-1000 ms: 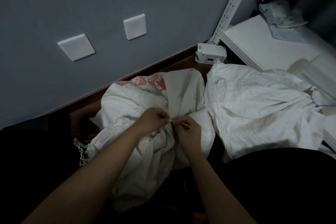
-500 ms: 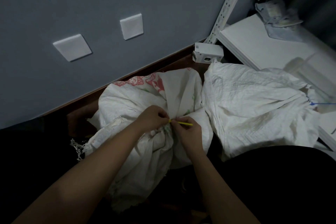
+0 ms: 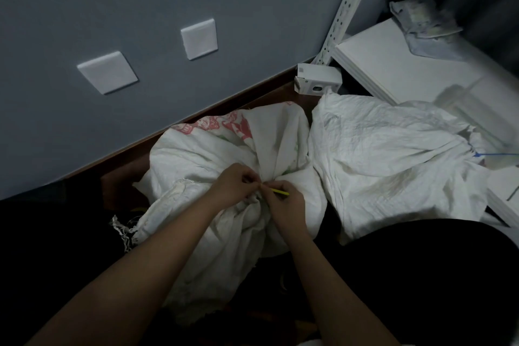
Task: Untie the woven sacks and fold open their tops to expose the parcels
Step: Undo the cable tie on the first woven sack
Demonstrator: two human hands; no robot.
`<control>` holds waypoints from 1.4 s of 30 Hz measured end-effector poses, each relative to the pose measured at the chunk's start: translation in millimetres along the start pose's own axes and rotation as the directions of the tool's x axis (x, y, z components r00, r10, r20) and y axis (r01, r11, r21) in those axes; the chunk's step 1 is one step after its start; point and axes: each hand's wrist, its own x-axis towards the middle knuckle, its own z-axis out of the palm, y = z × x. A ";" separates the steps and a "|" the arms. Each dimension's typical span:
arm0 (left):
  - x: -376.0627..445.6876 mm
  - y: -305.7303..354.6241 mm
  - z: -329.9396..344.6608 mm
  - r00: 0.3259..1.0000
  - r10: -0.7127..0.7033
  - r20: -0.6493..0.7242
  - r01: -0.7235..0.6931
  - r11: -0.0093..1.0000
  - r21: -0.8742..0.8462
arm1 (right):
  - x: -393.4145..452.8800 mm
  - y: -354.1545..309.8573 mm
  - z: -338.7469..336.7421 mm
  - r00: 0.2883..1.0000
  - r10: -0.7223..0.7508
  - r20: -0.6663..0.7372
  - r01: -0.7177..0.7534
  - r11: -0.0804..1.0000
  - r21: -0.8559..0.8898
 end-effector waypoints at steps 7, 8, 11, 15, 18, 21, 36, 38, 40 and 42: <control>1.1 -3.4 1.1 1.000 -0.003 -0.017 0.003 1.000 0.009 | -3.2 0.4 2.3 0.998 -0.042 -0.037 0.038 0.994 -0.102; 1.4 -4.4 1.4 1.000 -0.001 -0.020 0.001 1.000 0.012 | -2.1 -0.2 2.7 0.998 -0.054 -0.021 0.051 0.991 -0.122; -0.5 -3.4 2.0 0.999 0.017 -0.031 -0.016 1.000 0.016 | 1.7 -1.3 2.3 0.992 -0.113 0.057 0.123 0.964 -0.234; -3.5 -2.7 2.5 0.999 0.025 -0.046 -0.026 0.999 -0.027 | 2.0 -3.4 0.6 0.994 -0.103 0.045 0.110 0.975 -0.195; -2.2 -4.6 3.2 0.998 0.043 -0.039 -0.043 0.999 -0.019 | -3.0 -3.2 -1.1 0.996 -0.090 0.000 0.089 0.986 -0.140; -1.7 -5.3 5.0 0.999 0.023 -0.042 -0.023 1.000 -0.013 | -3.9 -1.5 0.5 0.996 -0.092 0.001 0.090 0.977 -0.196; -6.2 -6.5 3.7 0.996 0.041 -0.079 -0.043 0.999 -0.023 | -6.5 -3.3 4.1 0.988 -0.136 0.077 0.154 0.936 -0.318; -8.0 -6.1 3.9 0.995 0.046 -0.088 -0.049 0.998 -0.040 | -6.2 -2.4 3.8 0.989 -0.139 0.049 0.148 0.947 -0.285; -8.9 -6.2 3.9 0.994 0.052 -0.095 -0.057 0.997 -0.052 | -7.3 -1.9 3.0 0.992 -0.125 0.017 0.125 0.968 -0.215; -7.7 -7.9 4.4 0.994 0.061 -0.086 -0.065 0.997 -0.046 | -8.7 -0.1 3.0 0.992 -0.129 -0.005 0.126 0.970 -0.209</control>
